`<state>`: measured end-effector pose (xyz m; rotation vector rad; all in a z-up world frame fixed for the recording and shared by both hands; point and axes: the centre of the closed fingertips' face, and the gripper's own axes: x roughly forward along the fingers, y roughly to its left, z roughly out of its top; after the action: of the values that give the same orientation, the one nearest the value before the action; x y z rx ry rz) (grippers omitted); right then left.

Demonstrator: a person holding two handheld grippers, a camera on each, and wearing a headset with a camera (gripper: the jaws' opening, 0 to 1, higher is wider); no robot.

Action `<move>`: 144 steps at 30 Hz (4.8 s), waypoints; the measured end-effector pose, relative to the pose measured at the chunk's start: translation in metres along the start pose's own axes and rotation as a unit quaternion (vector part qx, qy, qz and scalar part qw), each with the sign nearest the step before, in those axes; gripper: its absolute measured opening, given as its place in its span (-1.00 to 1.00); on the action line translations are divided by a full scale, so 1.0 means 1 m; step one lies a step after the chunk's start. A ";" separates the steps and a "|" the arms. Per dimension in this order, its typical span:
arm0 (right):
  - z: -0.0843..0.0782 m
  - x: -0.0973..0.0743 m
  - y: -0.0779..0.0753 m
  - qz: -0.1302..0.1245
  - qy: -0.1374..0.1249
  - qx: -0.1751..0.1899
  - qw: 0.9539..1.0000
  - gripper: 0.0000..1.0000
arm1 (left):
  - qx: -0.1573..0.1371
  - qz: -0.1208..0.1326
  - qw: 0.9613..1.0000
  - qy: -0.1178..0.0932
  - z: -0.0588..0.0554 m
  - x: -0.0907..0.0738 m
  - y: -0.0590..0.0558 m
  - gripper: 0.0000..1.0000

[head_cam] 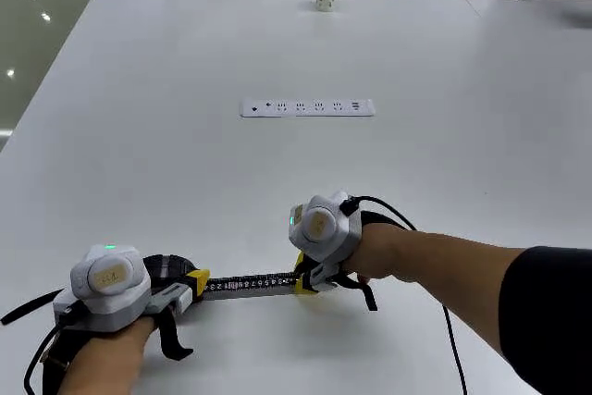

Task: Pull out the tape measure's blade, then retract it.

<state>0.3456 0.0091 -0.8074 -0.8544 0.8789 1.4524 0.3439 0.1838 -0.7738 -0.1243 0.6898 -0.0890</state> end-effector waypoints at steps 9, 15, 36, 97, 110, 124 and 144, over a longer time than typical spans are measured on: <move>0.002 0.002 0.001 0.002 -0.003 0.000 1.000 -0.80 | -0.001 0.000 1.000 0.003 0.000 -0.001 0.000 0.20; 0.006 0.004 0.001 0.001 -0.007 -0.001 1.000 -0.80 | -0.002 -0.001 1.000 0.003 -0.001 -0.001 0.000 0.19; 0.017 0.009 0.004 0.005 -0.019 0.001 1.000 -0.82 | -0.002 -0.002 1.000 0.005 0.000 0.000 -0.001 0.19; 0.044 0.022 0.007 0.004 -0.037 0.000 0.999 -0.81 | -0.001 -0.009 1.000 0.009 -0.001 -0.001 0.001 0.19; 0.051 0.026 0.008 0.007 -0.047 0.009 0.999 -0.79 | -0.001 -0.010 1.000 0.010 -0.001 -0.001 0.001 0.19; 0.052 0.027 0.008 -0.001 -0.054 0.009 0.998 -0.82 | 0.001 -0.009 1.000 0.009 0.000 -0.001 0.000 0.19; 0.064 0.033 0.010 0.002 -0.068 0.023 0.997 -0.79 | -0.001 -0.011 1.000 0.011 -0.001 -0.001 0.000 0.18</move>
<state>0.3330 0.0802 -0.8075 -0.7103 0.8086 1.4701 0.3424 0.1841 -0.7734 -0.1333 0.7105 -0.1099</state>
